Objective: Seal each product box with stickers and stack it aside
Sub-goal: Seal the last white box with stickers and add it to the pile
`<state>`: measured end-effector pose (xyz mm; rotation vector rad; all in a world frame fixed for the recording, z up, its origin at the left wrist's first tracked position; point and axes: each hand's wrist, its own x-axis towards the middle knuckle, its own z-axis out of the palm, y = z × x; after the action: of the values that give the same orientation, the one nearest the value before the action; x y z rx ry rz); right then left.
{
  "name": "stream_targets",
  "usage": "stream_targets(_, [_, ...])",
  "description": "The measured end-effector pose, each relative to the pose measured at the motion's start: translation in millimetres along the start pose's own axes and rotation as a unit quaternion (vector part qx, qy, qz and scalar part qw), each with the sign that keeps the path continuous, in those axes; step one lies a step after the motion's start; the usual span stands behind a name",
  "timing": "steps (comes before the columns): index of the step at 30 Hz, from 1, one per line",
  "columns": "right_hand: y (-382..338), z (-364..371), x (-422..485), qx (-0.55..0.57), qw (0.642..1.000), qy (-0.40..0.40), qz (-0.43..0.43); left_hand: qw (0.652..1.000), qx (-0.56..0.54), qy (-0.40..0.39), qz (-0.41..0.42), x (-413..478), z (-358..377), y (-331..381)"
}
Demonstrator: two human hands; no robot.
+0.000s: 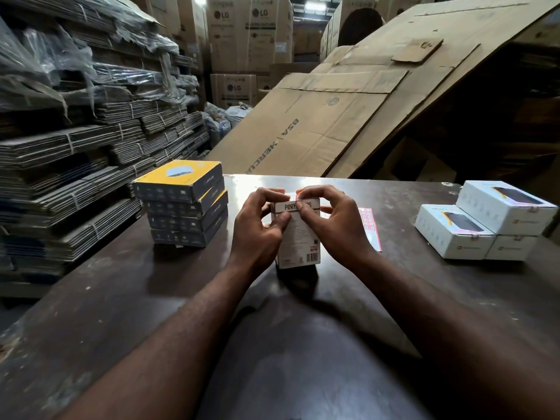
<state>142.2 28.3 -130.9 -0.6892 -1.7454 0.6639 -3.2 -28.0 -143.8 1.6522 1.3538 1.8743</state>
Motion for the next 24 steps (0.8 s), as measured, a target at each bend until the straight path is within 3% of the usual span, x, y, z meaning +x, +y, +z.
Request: stream_targets(24, [1.3,2.1,-0.2,0.114,0.992,0.004,0.047,1.0,-0.012,-0.01,0.001,-1.2,-0.9,0.2])
